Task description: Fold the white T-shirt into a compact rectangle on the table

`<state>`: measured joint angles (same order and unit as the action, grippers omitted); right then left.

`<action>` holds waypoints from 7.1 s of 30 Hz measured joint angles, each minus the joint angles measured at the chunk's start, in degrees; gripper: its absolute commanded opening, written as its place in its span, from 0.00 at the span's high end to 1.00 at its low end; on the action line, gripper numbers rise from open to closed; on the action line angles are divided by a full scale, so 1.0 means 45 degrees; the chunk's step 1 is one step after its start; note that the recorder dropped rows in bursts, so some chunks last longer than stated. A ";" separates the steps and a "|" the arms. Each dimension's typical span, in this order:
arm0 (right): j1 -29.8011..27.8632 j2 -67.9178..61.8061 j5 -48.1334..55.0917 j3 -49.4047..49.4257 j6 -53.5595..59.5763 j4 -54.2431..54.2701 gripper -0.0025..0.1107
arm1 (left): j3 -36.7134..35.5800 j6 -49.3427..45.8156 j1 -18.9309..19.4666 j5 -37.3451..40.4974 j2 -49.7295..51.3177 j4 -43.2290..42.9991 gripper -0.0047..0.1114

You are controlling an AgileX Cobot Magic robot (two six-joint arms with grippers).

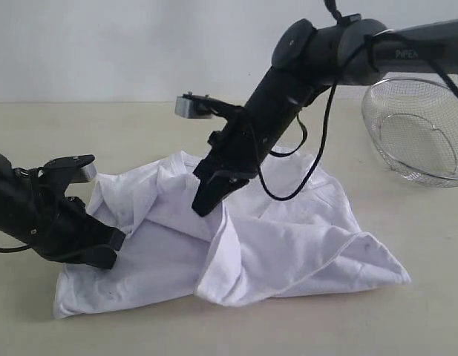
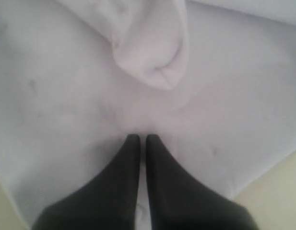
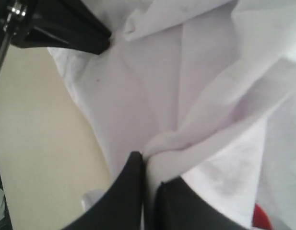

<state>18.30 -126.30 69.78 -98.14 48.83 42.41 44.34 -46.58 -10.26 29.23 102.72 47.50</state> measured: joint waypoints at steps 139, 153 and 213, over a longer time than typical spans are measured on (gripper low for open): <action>-0.1377 0.0036 -0.4187 -0.1880 -1.1987 -1.4958 0.97 | 0.0456 0.0337 0.0000 -0.0142 -0.0420 -0.0693 0.92; -0.1647 -0.0832 -0.5453 -0.1903 -0.8042 -1.0063 0.97 | 0.1963 -0.0566 0.0047 -0.0012 0.0536 -0.0079 0.92; -0.2194 -0.2588 -0.5493 -0.2288 -0.9212 -1.0641 0.98 | 1.0208 0.3546 0.0202 0.3756 0.5025 -0.5866 0.92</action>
<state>8.43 -137.95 45.06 -108.44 7.37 -5.48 90.27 -30.63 -9.35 46.13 125.33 21.10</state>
